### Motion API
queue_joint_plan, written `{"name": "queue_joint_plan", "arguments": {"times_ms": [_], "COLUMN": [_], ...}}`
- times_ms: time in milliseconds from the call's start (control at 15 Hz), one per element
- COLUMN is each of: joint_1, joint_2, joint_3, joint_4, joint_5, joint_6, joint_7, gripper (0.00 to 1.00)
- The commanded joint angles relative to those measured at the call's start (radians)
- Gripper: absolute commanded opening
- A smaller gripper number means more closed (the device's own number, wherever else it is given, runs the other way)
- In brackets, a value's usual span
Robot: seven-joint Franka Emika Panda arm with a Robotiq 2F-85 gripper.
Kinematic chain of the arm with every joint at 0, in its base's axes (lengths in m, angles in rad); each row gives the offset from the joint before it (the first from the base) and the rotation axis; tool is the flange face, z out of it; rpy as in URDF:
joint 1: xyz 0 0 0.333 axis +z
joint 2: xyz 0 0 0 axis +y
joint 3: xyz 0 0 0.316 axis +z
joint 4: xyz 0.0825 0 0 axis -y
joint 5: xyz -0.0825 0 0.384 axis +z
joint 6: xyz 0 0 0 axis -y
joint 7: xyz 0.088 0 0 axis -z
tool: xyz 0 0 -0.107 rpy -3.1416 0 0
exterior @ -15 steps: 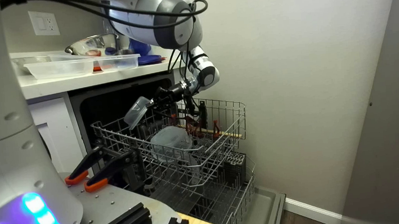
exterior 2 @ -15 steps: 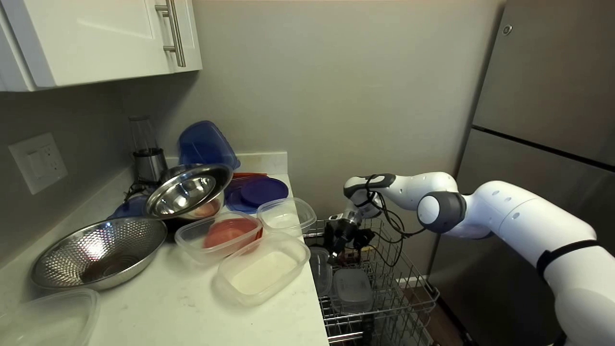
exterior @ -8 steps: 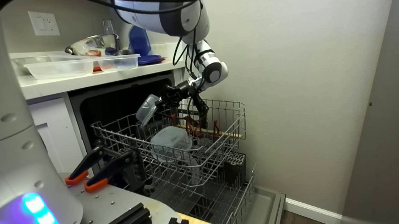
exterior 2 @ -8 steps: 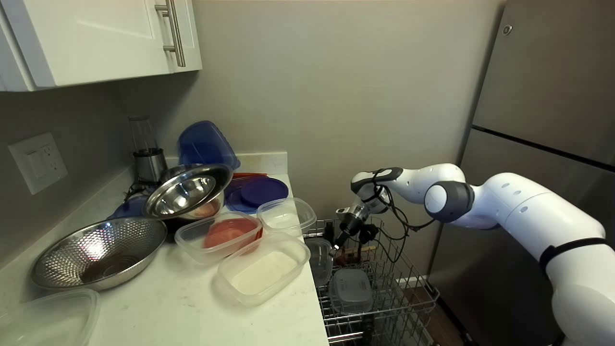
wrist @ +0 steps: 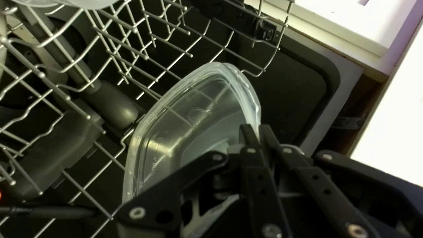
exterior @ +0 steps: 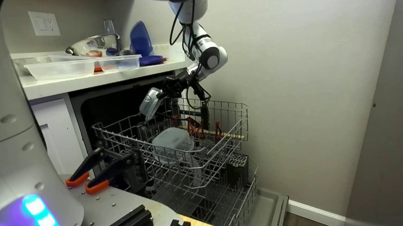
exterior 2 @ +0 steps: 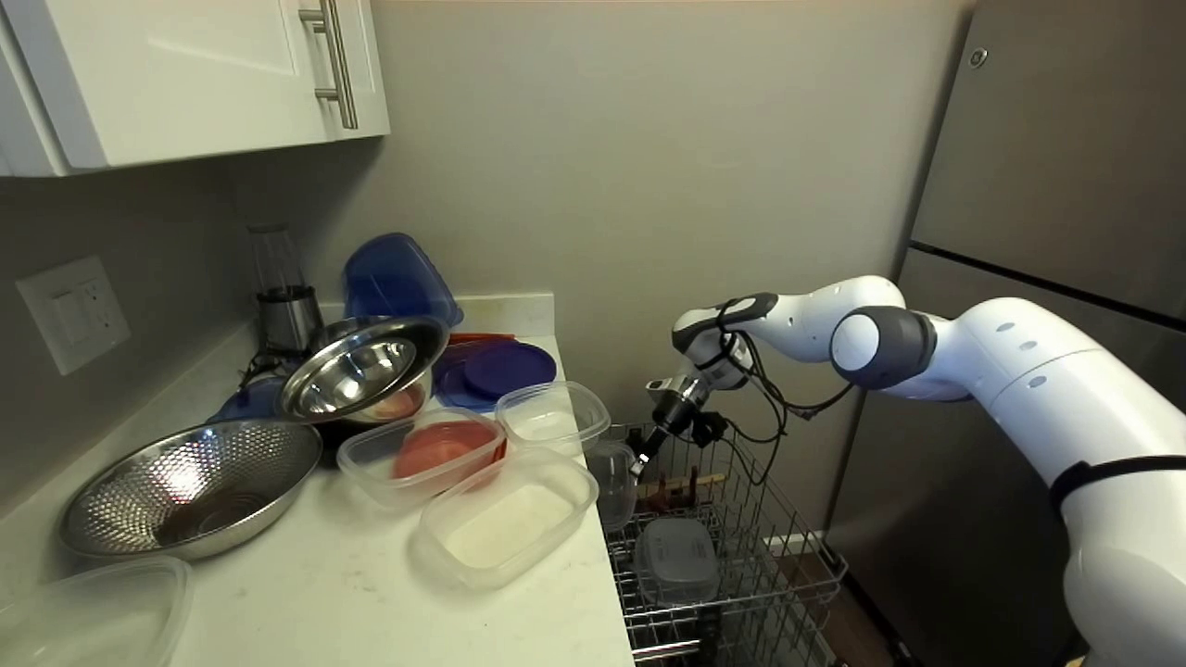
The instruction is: Take out the bowl from the dishwashing rack
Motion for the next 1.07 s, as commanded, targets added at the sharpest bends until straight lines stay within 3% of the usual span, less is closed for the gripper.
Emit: {"name": "queue_joint_plan", "arguments": {"times_ms": [0, 467, 1000], "joint_1": [-0.011, 0.033, 0.128], "joint_2": [-0.189, -0.400, -0.620], "joint_3": [-0.016, -0.066, -0.129], "joint_4": [-0.235, -0.455, -0.634], "joint_5": [0.011, 0.003, -0.060], "joint_6": [0.121, 0.271, 0.384], "joint_7": [0.009, 0.087, 0.383], "gripper": [0.03, 0.03, 0.03]}}
